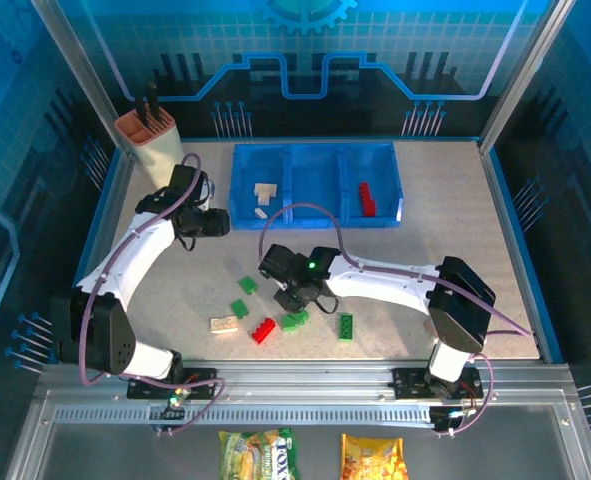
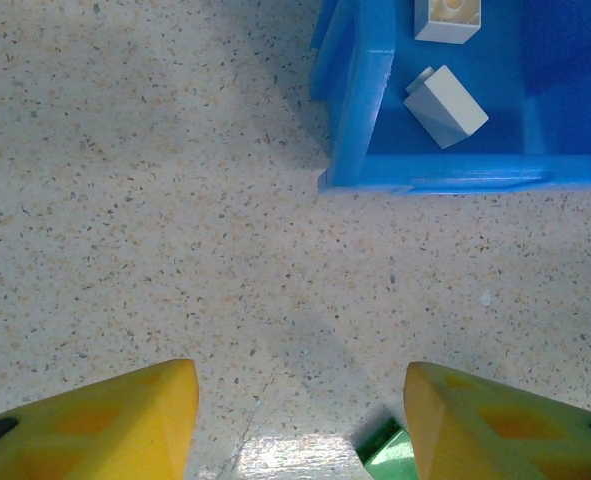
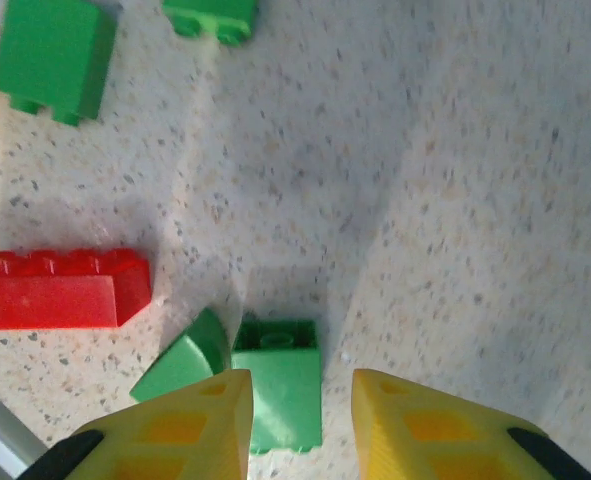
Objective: Sort the legos into containers by color
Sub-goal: Pick up the lego from the bottom-center of the table.
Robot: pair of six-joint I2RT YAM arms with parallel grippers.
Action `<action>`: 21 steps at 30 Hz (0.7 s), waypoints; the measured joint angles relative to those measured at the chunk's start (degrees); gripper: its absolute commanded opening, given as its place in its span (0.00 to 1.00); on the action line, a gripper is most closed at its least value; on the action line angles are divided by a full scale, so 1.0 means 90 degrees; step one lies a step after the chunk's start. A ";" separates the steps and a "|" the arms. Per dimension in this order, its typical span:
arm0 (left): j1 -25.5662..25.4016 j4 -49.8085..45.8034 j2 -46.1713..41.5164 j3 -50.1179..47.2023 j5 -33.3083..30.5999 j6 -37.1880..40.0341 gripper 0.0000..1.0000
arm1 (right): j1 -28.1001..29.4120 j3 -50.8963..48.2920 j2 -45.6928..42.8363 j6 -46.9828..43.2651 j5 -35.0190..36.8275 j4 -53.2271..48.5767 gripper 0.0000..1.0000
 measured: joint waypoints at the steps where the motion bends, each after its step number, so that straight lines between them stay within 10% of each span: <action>1: 0.0000 0.0000 0.0000 0.0000 0.0002 0.0000 0.58 | 0.0000 0.0000 0.0000 0.0189 -0.0002 -0.0104 0.35; 15: 0.0000 0.0000 0.0000 0.0000 0.0075 0.0000 0.58 | 0.0078 -0.0214 -0.0049 0.0848 -0.0121 -0.0668 0.61; 21: 0.0000 0.0000 0.0010 0.0000 0.0121 0.0000 0.58 | 0.0085 -0.0211 0.0245 0.0814 -0.0175 -0.0670 0.56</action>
